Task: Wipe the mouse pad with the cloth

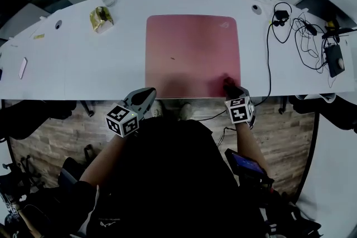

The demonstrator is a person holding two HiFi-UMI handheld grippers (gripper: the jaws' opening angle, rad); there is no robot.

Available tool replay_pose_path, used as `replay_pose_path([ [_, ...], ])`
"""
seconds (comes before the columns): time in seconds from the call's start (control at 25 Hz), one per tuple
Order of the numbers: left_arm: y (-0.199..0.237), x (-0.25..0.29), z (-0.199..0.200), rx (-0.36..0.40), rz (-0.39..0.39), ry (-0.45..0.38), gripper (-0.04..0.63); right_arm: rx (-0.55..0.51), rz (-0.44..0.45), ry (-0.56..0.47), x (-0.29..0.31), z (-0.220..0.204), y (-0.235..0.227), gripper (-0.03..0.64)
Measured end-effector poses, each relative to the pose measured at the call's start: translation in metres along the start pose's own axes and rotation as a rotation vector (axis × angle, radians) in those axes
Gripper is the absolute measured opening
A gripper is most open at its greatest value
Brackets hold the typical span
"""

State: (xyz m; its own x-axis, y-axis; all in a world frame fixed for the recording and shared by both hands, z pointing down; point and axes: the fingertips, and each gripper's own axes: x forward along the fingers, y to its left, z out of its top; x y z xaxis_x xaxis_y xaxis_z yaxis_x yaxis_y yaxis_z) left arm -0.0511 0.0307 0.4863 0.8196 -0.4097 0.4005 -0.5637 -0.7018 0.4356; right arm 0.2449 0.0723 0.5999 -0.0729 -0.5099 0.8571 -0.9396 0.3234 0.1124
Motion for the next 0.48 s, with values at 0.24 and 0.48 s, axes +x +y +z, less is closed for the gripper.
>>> replay_pose_path([
  [0.24, 0.015, -0.015, -0.005, -0.013, 0.005, 0.001, 0.008, 0.014, 0.037, 0.006, 0.004, 0.015, 0.025, 0.127],
  [0.48, 0.030, -0.029, -0.009, -0.030, 0.012, -0.005, 0.008, 0.001, 0.074, 0.012, 0.008, 0.030, 0.050, 0.127],
])
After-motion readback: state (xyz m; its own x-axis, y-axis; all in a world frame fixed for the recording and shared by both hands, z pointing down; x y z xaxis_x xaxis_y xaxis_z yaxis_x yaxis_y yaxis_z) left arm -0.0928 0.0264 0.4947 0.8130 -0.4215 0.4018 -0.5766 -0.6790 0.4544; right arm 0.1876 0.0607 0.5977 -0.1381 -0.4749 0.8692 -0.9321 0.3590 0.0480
